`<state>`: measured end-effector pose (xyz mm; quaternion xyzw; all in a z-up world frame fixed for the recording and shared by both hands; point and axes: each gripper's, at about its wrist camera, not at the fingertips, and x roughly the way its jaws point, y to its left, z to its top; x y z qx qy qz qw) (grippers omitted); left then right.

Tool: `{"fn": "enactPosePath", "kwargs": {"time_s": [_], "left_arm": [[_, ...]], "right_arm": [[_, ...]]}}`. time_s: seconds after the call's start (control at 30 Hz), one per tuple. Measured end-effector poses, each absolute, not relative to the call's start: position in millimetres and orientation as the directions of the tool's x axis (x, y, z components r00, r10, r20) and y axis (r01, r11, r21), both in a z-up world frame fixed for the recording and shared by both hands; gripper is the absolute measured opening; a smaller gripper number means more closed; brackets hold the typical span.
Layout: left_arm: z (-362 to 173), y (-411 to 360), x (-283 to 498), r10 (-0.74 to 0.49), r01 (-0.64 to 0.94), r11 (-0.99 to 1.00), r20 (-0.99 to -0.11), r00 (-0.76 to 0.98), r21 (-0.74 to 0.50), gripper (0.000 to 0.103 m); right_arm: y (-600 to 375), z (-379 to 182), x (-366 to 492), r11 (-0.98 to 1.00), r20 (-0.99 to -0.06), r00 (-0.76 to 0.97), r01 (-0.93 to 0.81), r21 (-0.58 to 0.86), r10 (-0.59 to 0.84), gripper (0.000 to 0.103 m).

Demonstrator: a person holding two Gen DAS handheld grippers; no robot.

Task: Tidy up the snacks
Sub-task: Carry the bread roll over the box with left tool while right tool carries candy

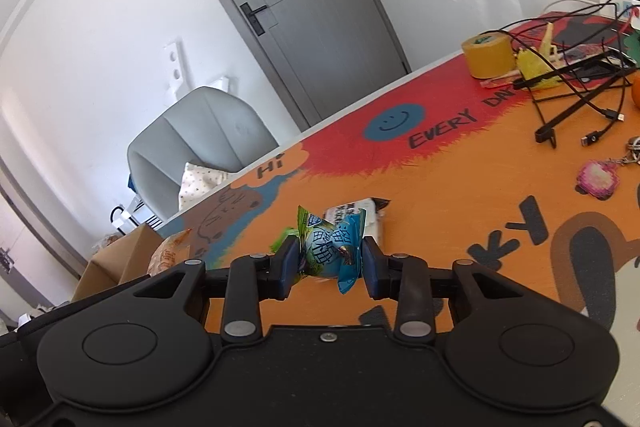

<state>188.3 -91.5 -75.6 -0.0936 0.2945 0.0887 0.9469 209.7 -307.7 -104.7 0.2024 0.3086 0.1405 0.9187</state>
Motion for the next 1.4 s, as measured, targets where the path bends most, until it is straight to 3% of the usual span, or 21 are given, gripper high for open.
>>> {"fn": "enactPosePath", "kwargs": {"time_s": [0.83,1.4], "left_arm": [[-32.0,-3.1,130.0,0.228,-0.34,0.929,-0.499,0.836,-0.146,0.034],[-39.4,57.9,137.4,0.251,-0.41,0.894,-0.556,0.792,-0.18,0.035]], "right_arm": [[-221.3,-66.0,183.9,0.839,-0.453,0.727,-0.323,0.438,0.516,0.034],[-157.9,-53.4,188.9,0.822,-0.468,0.681,-0.407,0.399,0.564,0.035]]}}
